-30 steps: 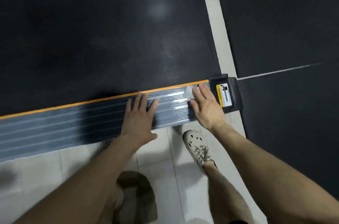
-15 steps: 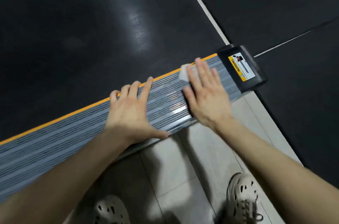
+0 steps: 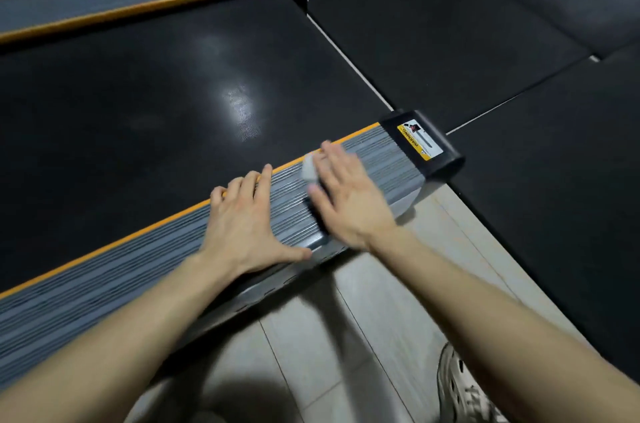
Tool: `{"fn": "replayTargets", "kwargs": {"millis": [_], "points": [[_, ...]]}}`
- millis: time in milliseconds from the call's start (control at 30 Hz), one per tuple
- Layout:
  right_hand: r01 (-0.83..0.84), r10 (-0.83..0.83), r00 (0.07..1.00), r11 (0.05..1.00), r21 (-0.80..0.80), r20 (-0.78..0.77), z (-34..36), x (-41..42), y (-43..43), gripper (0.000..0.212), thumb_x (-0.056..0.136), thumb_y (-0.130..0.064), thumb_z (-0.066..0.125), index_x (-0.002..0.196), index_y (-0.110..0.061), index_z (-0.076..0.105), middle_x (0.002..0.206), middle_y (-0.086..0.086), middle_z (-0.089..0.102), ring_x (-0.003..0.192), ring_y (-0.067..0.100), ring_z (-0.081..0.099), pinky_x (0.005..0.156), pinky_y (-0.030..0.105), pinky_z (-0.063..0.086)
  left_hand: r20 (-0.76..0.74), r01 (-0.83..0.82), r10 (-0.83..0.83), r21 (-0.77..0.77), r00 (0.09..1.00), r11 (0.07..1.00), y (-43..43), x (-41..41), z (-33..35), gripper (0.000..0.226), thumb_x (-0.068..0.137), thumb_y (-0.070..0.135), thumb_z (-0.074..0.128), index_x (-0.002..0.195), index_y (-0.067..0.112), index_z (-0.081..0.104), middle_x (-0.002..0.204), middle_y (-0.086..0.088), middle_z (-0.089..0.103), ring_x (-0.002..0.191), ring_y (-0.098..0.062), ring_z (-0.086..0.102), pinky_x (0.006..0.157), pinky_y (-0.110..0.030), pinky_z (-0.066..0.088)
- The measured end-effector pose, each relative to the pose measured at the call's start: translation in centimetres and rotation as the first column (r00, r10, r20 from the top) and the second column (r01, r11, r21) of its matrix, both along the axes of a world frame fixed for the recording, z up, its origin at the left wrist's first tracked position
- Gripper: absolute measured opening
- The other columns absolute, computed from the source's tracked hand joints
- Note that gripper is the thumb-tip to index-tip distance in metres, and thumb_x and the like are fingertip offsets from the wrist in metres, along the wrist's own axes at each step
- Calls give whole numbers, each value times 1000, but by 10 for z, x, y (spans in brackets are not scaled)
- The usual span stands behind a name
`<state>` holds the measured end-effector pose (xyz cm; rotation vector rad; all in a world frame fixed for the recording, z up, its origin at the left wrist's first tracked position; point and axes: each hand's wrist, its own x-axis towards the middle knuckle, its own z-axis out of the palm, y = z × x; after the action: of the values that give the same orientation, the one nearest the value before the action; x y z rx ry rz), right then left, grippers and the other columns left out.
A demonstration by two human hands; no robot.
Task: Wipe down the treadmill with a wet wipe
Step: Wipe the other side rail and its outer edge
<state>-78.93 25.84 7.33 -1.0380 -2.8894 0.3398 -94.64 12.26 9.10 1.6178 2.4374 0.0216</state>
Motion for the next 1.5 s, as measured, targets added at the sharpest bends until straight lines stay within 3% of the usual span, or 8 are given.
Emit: {"fn": "replayTargets", "kwargs": {"millis": [100,267,467,667,900,1133,1333,1500], "points": [[-238,238,971,971,8,19,1,4,-17,70,110,-56,21,169,-18,25,179,3,10,165,17,4,135,40,2,18,0,1,-48,1000,999,-14,-8,2,171,39,113,47,169,10,2,174,-7,22,160,-24,21,128,-49,21],[396,-394,917,918,-32,57,9,12,60,84,104,-66,8,170,-14,18,179,11,6,165,24,2,134,43,-1,-82,19,-45,-289,996,957,-40,-27,14,181,31,105,62,168,15,-14,179,-7,-2,164,-29,12,130,-54,22],[-243,243,970,970,21,-20,1,3,-40,77,108,-65,23,169,-18,26,179,3,12,165,18,6,134,36,0,-185,-21,-53,-378,981,926,-21,-10,25,185,31,97,73,166,6,-14,173,-11,16,154,-34,32,119,-57,39],[453,-455,890,890,50,22,-5,73,68,91,103,-70,0,169,-11,22,178,13,10,165,25,2,133,45,1,-187,-42,-46,-440,981,897,-18,-8,28,186,34,96,75,164,7,-22,177,-13,8,159,-38,24,123,-59,35],[-218,226,968,972,84,-106,-6,39,-77,73,110,-58,36,168,-13,28,178,9,16,165,22,9,134,45,11,-197,-56,-30,-418,980,907,-19,-5,31,183,34,96,73,165,9,-20,176,-10,9,158,-35,25,122,-56,35],[464,-448,872,885,39,-200,-8,84,22,80,108,-68,21,161,-11,41,171,15,31,161,30,21,132,48,18,-179,-44,-36,-423,983,905,-18,-7,31,183,33,97,72,165,10,-20,176,-10,8,158,-35,26,121,-55,37],[-232,248,955,966,116,-160,-13,53,-72,68,111,-55,36,166,-15,33,177,8,20,165,21,9,134,45,12,-203,-49,-38,-407,978,912,-19,-5,31,182,33,98,69,165,9,-19,176,-10,11,157,-34,27,121,-53,38],[379,-360,921,916,130,-148,-18,98,50,77,109,-64,20,160,-11,42,170,17,33,161,31,23,132,49,17,-190,-41,-44,-420,981,907,-18,-6,33,183,34,97,72,165,9,-21,177,-11,6,159,-35,24,123,-56,35]]}}
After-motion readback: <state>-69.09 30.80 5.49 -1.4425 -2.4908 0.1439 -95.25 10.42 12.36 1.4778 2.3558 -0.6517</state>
